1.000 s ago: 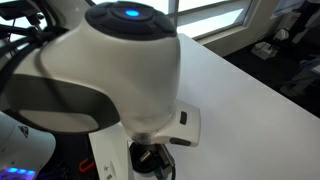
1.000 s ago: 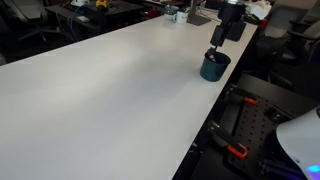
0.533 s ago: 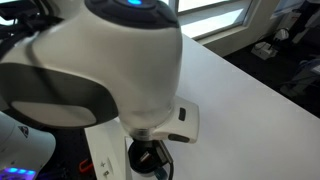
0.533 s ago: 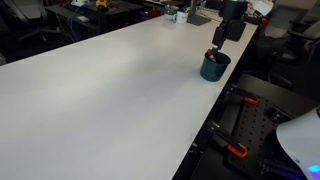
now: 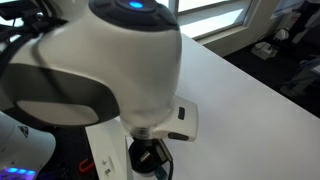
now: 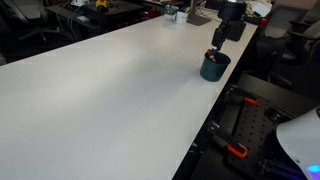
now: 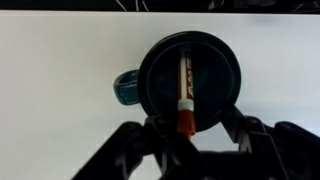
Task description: Place the marker on the table
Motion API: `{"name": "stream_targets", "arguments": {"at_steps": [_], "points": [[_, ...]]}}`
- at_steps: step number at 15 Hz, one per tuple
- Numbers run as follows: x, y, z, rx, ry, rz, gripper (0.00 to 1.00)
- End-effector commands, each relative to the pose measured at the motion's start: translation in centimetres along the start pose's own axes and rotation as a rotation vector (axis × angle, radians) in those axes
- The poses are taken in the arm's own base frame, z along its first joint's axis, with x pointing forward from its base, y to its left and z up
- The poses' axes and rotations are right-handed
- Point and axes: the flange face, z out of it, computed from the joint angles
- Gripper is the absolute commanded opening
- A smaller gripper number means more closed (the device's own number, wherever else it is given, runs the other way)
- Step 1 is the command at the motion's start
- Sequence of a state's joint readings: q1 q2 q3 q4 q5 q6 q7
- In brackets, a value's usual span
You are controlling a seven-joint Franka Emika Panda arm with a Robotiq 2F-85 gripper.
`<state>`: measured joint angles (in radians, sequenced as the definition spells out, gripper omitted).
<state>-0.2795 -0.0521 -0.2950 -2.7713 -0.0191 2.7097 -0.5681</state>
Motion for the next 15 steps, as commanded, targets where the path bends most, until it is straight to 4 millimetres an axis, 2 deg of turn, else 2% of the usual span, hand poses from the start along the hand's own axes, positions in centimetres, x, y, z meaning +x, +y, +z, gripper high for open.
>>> {"name": "stream_targets", "arguments": {"at_steps": [1, 2, 7, 10, 13, 15], "points": [[0.0, -0.1, 0.6, 0.002, 0.016, -0.015, 0.59], [-0.1, -0.1, 0.7, 0.002, 0.015, -0.018, 0.6], [-0.4, 0.2, 1.7, 0.006, 0.008, -0.012, 0.51], [-0.6, 0.4, 2.3, 0.009, 0.002, -0.014, 0.5], [-0.9, 0.7, 2.9, 0.001, -0.007, -0.021, 0.41], [-1.2, 1.1, 3.2, -0.007, -0.008, -0.022, 0.4]]}}
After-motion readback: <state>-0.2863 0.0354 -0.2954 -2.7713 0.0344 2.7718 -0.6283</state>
